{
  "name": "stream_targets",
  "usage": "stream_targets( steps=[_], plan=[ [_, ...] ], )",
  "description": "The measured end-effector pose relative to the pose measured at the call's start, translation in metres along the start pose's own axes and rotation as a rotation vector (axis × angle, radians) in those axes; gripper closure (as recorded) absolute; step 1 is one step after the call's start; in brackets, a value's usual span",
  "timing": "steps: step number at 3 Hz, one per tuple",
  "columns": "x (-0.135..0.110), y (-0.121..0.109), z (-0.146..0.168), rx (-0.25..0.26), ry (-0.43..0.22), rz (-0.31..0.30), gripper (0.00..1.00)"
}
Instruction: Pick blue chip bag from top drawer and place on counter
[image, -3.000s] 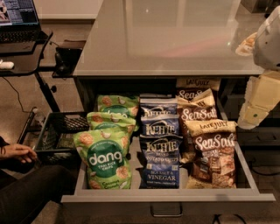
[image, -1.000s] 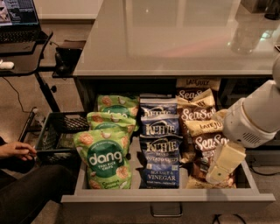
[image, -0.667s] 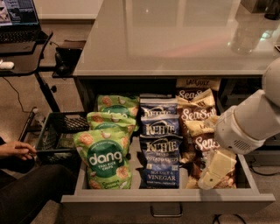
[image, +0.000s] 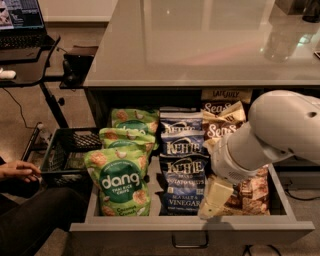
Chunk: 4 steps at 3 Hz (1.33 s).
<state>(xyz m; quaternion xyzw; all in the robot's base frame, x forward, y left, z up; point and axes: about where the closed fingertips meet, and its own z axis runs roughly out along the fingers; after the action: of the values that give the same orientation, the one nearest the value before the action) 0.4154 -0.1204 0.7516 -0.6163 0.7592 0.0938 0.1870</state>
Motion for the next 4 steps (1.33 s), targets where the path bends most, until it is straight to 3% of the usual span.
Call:
stream_targets(
  steps=[2, 4],
  plan=[
    [-0.013, -0.018, 0.034, 0.033, -0.004, -0.099, 0.00],
    [-0.012, -0.016, 0.032, 0.052, -0.020, -0.091, 0.00]
  ],
)
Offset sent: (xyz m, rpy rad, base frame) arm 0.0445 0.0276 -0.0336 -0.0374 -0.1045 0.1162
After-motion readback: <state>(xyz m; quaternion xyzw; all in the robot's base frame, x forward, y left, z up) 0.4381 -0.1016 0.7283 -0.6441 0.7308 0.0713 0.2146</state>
